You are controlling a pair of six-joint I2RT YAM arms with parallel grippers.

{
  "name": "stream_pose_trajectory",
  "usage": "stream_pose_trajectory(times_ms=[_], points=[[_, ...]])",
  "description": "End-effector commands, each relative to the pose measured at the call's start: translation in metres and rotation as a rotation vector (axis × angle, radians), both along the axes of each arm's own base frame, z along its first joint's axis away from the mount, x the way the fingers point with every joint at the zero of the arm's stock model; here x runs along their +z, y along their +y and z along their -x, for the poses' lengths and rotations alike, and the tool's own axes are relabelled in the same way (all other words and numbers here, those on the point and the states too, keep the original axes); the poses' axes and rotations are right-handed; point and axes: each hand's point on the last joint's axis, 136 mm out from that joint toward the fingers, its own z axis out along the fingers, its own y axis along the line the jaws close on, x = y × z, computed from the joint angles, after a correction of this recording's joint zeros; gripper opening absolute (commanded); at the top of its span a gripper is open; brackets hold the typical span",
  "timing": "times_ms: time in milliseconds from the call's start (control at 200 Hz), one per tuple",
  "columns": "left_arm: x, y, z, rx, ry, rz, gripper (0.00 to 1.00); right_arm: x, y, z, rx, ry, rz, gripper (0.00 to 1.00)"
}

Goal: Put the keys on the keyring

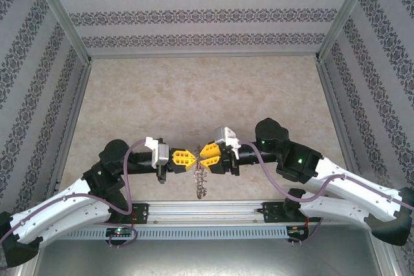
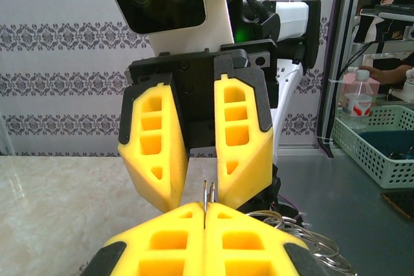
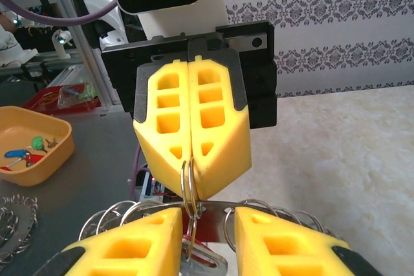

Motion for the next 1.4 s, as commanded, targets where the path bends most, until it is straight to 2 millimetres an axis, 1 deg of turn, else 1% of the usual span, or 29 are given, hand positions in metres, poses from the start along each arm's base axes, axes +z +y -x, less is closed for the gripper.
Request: stream_pose_trajectory(times_ms=[0, 95, 200, 230, 320, 410, 475, 510, 659, 819, 884, 909, 984, 1029, 1129, 1204, 1354, 1399], points=[[0.031, 0.004, 0.004, -0.010, -0.069, 0.077, 0.00, 0.016, 0.003, 0.009, 0.050, -0.046, -0.052, 0.28], [0.031, 0.003, 0.003, -0.009, -0.069, 0.079, 0.00, 0.016, 0.004, 0.009, 0.048, -0.052, -0.053, 0.26], [0.032, 0.004, 0.004, -0.010, -0.069, 0.086, 0.00, 0.013, 0.005, 0.006, 0.040, -0.052, -0.040, 0.17], [0.033, 0.005, 0.004, -0.010, -0.070, 0.089, 0.00, 0.011, 0.005, 0.006, 0.039, -0.052, -0.034, 0.15], [0.034, 0.006, 0.005, -0.008, -0.071, 0.092, 0.00, 0.008, 0.006, 0.005, 0.038, -0.048, -0.022, 0.17], [0.035, 0.007, 0.005, -0.008, -0.071, 0.095, 0.00, 0.006, 0.005, 0.005, 0.034, -0.048, -0.018, 0.22], [0.035, 0.007, 0.005, -0.007, -0.073, 0.098, 0.00, 0.005, 0.005, 0.004, 0.027, -0.047, -0.014, 0.22], [0.035, 0.006, 0.005, -0.009, -0.073, 0.100, 0.00, 0.005, 0.004, 0.004, 0.024, -0.050, -0.017, 0.19], [0.035, 0.005, 0.005, -0.016, -0.069, 0.105, 0.00, 0.005, 0.002, 0.002, 0.008, -0.072, -0.021, 0.00], [0.034, 0.002, 0.004, -0.020, -0.061, 0.094, 0.00, 0.008, 0.000, -0.001, -0.015, -0.102, -0.025, 0.00], [0.029, 0.001, -0.001, 0.004, -0.053, 0.040, 0.00, 0.007, -0.002, -0.003, -0.028, -0.112, -0.017, 0.00], [0.026, 0.001, -0.004, 0.021, -0.050, 0.011, 0.05, 0.008, -0.003, -0.004, -0.034, -0.117, -0.012, 0.00], [0.017, 0.005, -0.013, 0.086, -0.044, -0.073, 0.26, 0.005, -0.007, -0.008, -0.067, -0.131, 0.017, 0.00], [0.014, 0.009, -0.017, 0.121, -0.046, -0.117, 0.31, 0.002, -0.009, -0.013, -0.093, -0.140, 0.046, 0.00], [0.005, 0.016, -0.030, 0.208, -0.038, -0.227, 0.33, -0.007, -0.013, -0.020, -0.128, -0.147, 0.126, 0.00], [-0.003, 0.018, -0.035, 0.238, -0.031, -0.298, 0.34, -0.010, -0.013, -0.024, -0.143, -0.151, 0.164, 0.00], [-0.012, 0.009, -0.038, 0.232, -0.024, -0.333, 0.34, -0.009, -0.012, -0.025, -0.131, -0.142, 0.208, 0.00], [-0.014, 0.005, -0.040, 0.231, -0.028, -0.338, 0.34, -0.012, -0.012, -0.025, -0.126, -0.136, 0.226, 0.00]])
